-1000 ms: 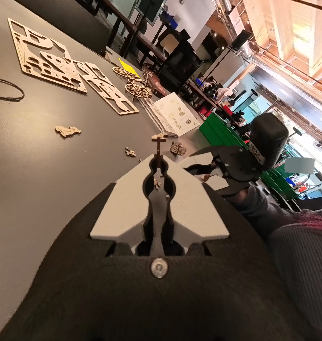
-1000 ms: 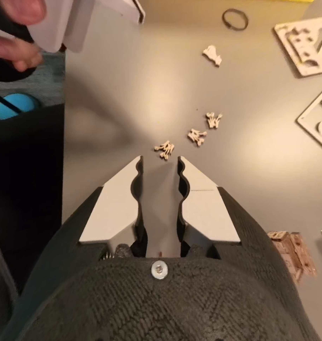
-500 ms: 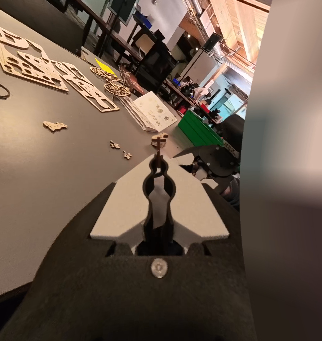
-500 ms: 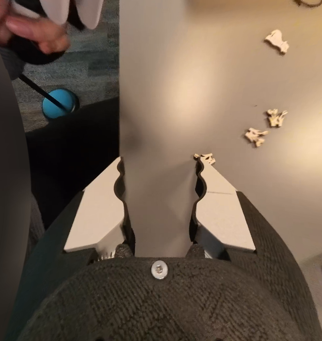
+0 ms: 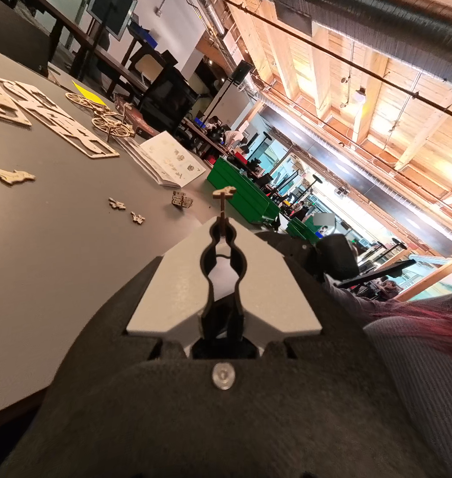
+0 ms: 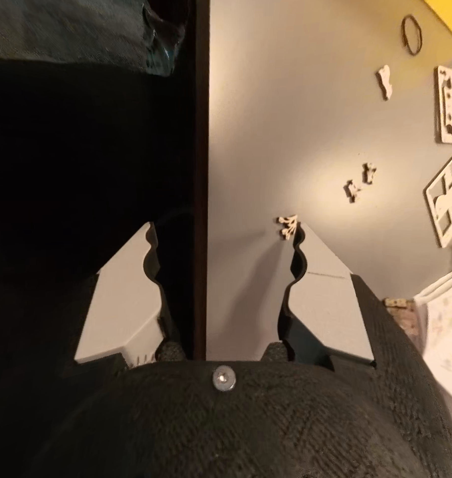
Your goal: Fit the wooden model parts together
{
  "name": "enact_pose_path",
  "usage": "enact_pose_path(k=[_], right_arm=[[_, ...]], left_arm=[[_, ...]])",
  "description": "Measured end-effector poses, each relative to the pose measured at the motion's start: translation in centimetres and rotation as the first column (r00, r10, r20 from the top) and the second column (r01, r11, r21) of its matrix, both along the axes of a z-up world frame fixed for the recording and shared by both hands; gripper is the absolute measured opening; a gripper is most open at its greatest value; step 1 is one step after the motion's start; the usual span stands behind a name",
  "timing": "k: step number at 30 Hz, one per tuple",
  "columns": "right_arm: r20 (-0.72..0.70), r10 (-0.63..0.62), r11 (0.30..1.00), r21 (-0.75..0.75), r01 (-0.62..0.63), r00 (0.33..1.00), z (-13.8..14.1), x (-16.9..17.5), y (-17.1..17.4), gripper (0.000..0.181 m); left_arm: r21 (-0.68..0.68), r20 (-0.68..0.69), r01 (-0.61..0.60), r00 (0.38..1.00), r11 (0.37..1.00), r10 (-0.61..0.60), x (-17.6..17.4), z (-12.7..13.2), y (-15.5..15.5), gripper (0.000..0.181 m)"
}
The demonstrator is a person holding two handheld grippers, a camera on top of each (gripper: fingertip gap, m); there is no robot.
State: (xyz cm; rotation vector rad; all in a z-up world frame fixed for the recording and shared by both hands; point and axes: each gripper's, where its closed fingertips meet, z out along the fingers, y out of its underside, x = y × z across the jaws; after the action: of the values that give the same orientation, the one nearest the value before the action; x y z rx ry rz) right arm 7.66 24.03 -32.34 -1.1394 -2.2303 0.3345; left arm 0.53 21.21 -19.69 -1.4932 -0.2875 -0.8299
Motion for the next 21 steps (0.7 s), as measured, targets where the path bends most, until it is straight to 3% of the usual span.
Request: enact_pose_path(k=[3, 6, 13, 18, 21], right_arm=[[0.017, 0.008, 0.998, 0.057, -0.009, 1.000, -0.5, -0.9, 0.1, 0.111], [0.062, -0.032, 0.999, 0.017, 0.031, 0.998, -1.4, -0.9, 0.4, 0.116], [0.044, -0.035, 0.999, -0.030, 0.036, 0.998, -0.9, 1.1, -1.5, 0.105], [-0.154, 0.017, 0.999, 0.030, -0.012, 0.988, 1.1, 0.9, -1.4, 0.094], [-0.091, 0.034, 0.995, 0.093, -0.026, 0.995, -0.1, 1.5, -0.8, 0.089]], left_arm=[[0.006, -0.033, -0.015, 0.999, 1.000, 0.016, -0.4, 0.5, -0.1, 0.000], [0.029, -0.023, -0.012, 1.000, 0.999, 0.013, -0.9, 1.1, -0.2, 0.000], [0.047, 0.015, -0.007, 1.000, 0.999, 0.006, -1.8, 1.4, -0.3, 0.000], [0.047, 0.026, 0.005, 1.000, 0.999, -0.006, -1.7, 1.2, -0.3, 0.000], [0.052, 0.027, 0.012, 1.000, 0.999, -0.013, -1.5, 1.3, -0.2, 0.000]])
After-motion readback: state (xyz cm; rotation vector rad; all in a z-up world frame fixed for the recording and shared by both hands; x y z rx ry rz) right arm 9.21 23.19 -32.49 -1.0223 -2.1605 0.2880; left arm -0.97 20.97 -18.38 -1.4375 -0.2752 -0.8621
